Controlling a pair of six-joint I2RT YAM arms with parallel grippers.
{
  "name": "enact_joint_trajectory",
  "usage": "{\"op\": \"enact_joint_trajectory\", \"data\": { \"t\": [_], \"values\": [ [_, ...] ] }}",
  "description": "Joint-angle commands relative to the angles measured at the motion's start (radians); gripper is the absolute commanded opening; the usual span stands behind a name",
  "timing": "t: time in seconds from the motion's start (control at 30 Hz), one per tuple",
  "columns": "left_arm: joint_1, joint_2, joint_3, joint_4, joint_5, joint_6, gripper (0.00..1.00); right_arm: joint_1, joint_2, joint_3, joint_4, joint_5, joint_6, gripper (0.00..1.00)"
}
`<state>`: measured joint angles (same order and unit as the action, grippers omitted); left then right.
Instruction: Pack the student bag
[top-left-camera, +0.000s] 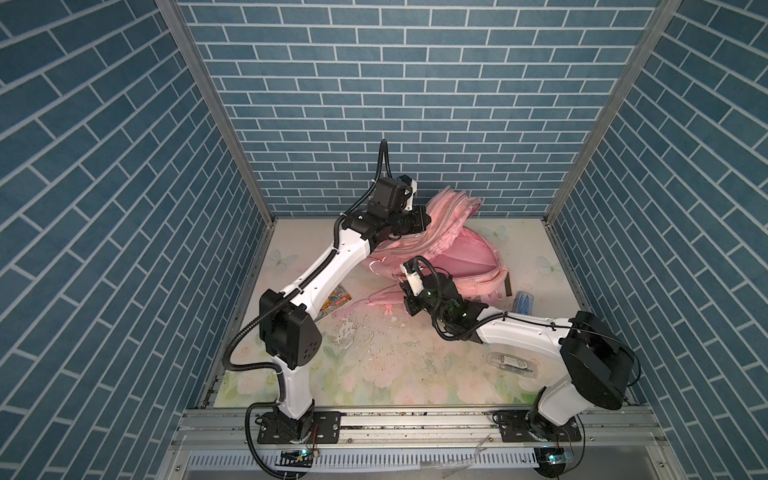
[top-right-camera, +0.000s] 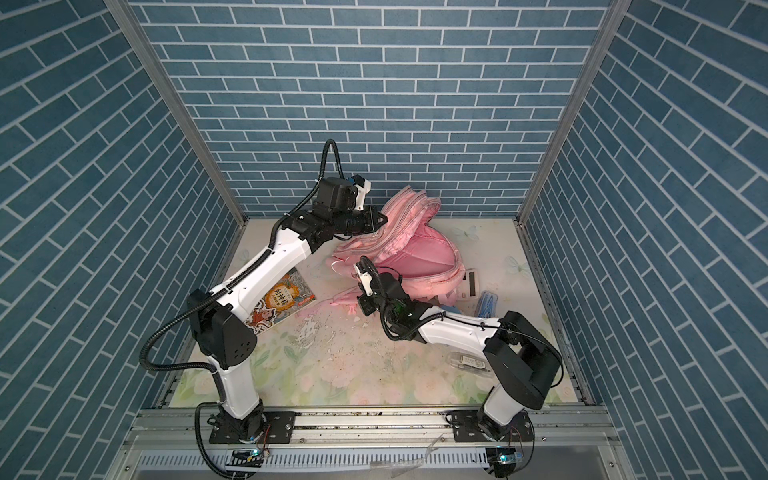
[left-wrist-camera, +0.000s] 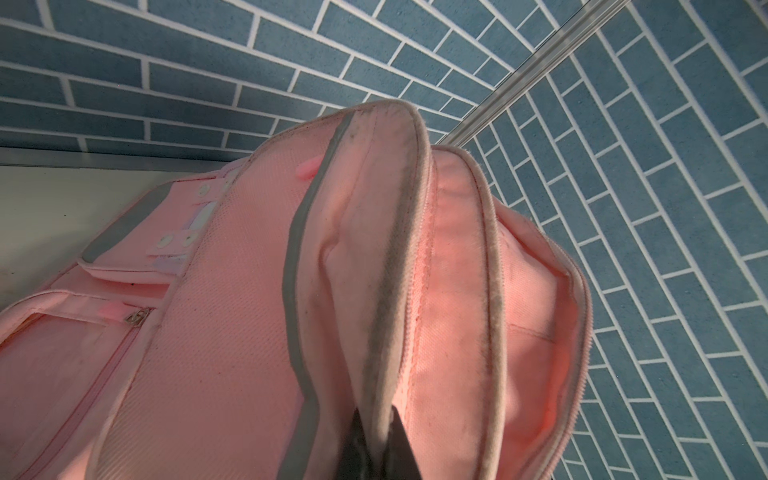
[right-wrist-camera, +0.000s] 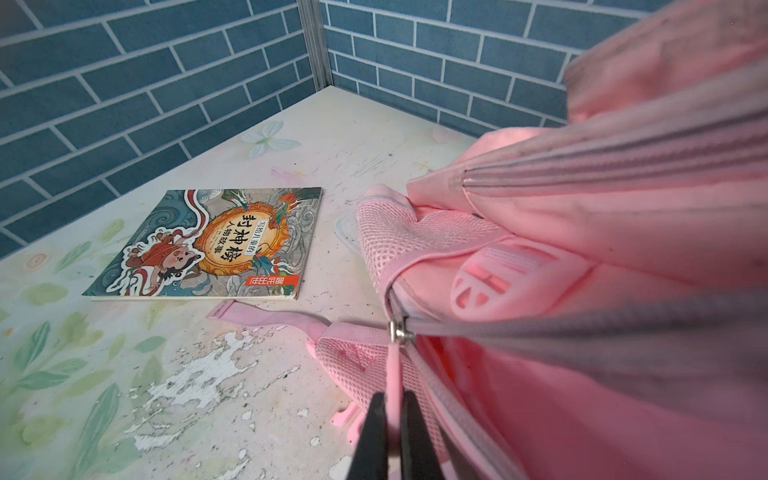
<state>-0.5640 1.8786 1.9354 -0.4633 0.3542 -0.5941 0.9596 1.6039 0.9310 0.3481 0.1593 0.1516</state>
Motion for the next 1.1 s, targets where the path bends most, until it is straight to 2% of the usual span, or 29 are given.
{"op": "enact_joint_trajectory", "data": {
  "t": [0.0, 0.23, 0.37, 0.5, 0.6, 0.77, 0.93, 1.07],
  "values": [
    [-0.004, -0.034, 0.094, 0.177, 0.042, -0.007, 0.00, 0.011, 0.025, 0.035, 0.048, -0.026, 0.001, 0.00],
    [-0.003, -0.032, 0.125, 0.187, 0.044, -0.029, 0.00, 0.010, 0.096, 0.109, -0.001, 0.010, 0.045, 0.00],
    [-0.004, -0.014, 0.158, 0.152, 0.066, 0.013, 0.00, 0.011, 0.152, 0.173, -0.032, 0.024, 0.083, 0.00],
    [-0.002, -0.009, 0.180, 0.068, 0.038, 0.156, 0.00, 0.011, 0.142, 0.195, -0.067, 0.046, 0.126, 0.01],
    [-0.004, -0.016, 0.188, -0.002, -0.054, 0.308, 0.00, 0.010, 0.088, 0.176, -0.070, 0.033, 0.146, 0.21],
    [0.002, -0.010, 0.188, -0.081, -0.131, 0.528, 0.00, 0.010, -0.005, 0.191, -0.128, -0.049, 0.175, 0.38],
    [0.022, 0.009, 0.185, -0.106, -0.140, 0.661, 0.00, 0.010, -0.134, 0.165, -0.251, -0.057, 0.190, 0.41],
    [0.024, 0.015, 0.189, -0.102, -0.110, 0.798, 0.00, 0.010, -0.284, 0.079, -0.282, 0.013, 0.205, 0.43]
  ]
}}
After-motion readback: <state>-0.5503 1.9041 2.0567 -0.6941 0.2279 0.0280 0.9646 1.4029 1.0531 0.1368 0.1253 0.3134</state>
